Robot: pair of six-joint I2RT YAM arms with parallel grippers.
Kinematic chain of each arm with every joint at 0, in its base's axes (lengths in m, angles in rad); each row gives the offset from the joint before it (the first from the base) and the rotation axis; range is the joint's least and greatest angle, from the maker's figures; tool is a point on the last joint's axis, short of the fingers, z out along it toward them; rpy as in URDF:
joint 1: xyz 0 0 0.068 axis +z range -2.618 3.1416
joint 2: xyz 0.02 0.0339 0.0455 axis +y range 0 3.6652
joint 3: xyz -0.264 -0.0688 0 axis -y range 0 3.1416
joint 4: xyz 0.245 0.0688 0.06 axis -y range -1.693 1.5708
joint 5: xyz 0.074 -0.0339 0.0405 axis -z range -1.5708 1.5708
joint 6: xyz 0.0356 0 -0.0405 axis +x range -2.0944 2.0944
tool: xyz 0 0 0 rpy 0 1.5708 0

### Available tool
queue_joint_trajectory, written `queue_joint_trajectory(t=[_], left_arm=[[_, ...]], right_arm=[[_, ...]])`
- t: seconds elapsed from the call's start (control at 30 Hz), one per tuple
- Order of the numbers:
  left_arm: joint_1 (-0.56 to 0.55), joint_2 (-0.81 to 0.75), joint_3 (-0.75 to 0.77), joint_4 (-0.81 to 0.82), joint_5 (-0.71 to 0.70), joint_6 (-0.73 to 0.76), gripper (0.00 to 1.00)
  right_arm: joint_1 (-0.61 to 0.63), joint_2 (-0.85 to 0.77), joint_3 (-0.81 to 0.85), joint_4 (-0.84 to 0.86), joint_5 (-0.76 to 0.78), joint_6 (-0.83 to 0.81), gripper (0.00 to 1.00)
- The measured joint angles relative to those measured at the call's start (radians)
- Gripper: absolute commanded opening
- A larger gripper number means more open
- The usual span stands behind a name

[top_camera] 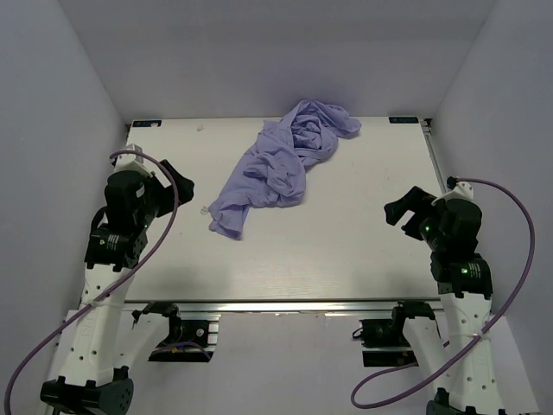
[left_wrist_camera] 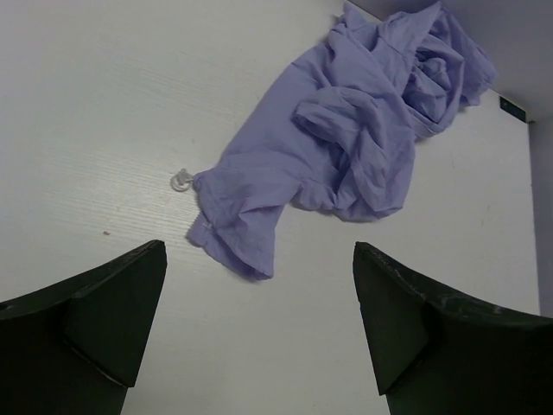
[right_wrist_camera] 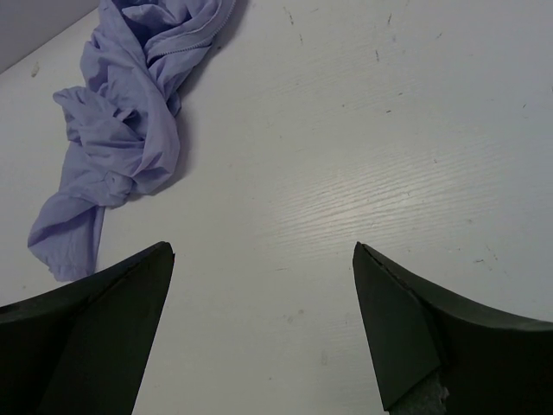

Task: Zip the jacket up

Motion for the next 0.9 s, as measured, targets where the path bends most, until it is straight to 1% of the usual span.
queue_joint_trajectory(t=[0.1, 0.23, 0.3, 0.37, 0.5, 0.6, 0.73, 0.83, 0.9], left_arm=[[0.000, 0.020, -0.011, 0.042, 0.072, -0.010, 0.98], [-0.001, 0.121, -0.041, 0.129, 0.222, -0.035, 0.98], [-0.019, 0.191, -0.065, 0.185, 0.273, -0.053, 0.98], [-0.058, 0.262, -0.077, 0.213, 0.283, -0.069, 0.98], [-0.202, 0.417, -0.042, 0.254, 0.243, -0.084, 0.98], [-0.294, 0.585, 0.048, 0.296, 0.233, -0.086, 0.98], [-0.342, 0.833, 0.229, 0.301, 0.198, -0.082, 0.98], [-0.345, 0.988, 0.349, 0.298, 0.156, -0.074, 0.98], [-0.345, 1.098, 0.446, 0.280, 0.127, -0.067, 0.95]], right_arm=[[0.000, -0.011, -0.008, 0.017, 0.001, -0.005, 0.89], [0.000, -0.019, -0.043, 0.085, -0.047, -0.028, 0.89], [0.000, 0.016, -0.042, 0.127, -0.089, -0.037, 0.89], [0.000, 0.087, -0.029, 0.169, -0.135, -0.045, 0.89], [0.004, 0.295, 0.045, 0.245, -0.218, -0.052, 0.89], [0.044, 0.489, 0.140, 0.303, -0.211, -0.062, 0.89], [0.175, 0.753, 0.302, 0.360, -0.123, -0.106, 0.89], [0.235, 0.998, 0.492, 0.401, -0.069, -0.135, 0.89], [0.251, 1.184, 0.674, 0.380, -0.026, -0.157, 0.89]])
